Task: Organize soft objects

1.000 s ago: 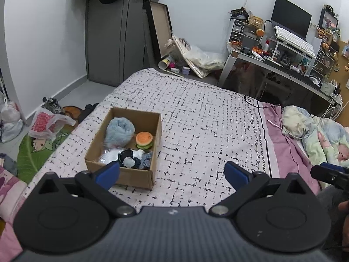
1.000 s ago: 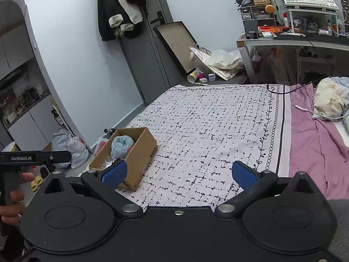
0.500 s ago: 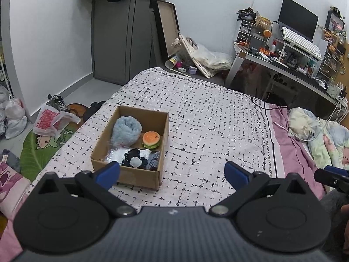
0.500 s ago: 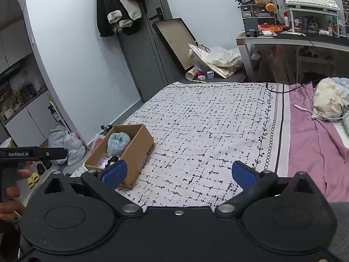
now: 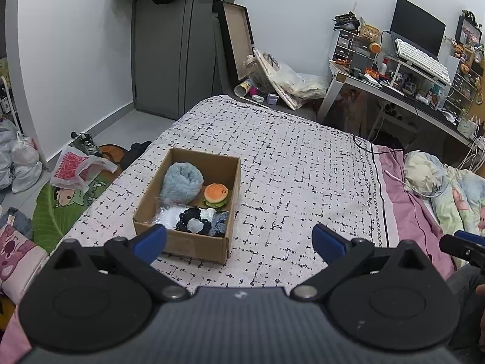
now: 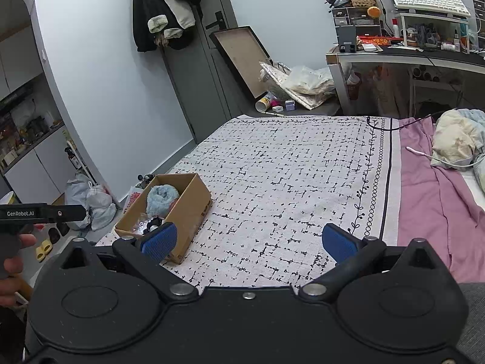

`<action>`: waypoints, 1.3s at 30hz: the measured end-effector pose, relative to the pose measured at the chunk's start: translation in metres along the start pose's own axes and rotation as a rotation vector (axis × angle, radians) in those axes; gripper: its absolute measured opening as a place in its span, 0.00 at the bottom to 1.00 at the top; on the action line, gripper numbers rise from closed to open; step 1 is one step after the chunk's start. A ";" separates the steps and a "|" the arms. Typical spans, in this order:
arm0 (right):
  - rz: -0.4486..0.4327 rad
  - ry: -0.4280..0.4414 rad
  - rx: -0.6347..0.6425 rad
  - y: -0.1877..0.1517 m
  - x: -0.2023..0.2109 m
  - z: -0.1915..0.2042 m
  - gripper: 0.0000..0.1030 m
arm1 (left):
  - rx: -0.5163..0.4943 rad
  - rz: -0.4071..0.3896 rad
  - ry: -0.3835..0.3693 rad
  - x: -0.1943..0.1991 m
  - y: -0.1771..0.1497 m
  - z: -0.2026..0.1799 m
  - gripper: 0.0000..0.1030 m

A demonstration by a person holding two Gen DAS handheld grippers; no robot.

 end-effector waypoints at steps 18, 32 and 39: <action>-0.006 -0.009 -0.002 0.000 0.001 -0.004 1.00 | 0.011 -0.015 0.011 0.001 0.002 0.001 0.98; -0.001 -0.010 -0.004 -0.001 -0.001 -0.004 1.00 | -0.004 -0.006 0.012 -0.005 0.000 -0.003 0.98; 0.001 -0.007 -0.005 -0.001 -0.002 -0.004 1.00 | -0.016 -0.008 0.002 -0.007 -0.002 -0.010 0.98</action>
Point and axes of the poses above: each gripper's, at about its wrist camera, not at the fingertips, and x roughly against the way its jaws point, z to its left, y to its top, the point moved 10 cm from there along -x, roughly the way its jaws point, and after that the axes turned 2 degrees about -x, right-handed, at the moved point
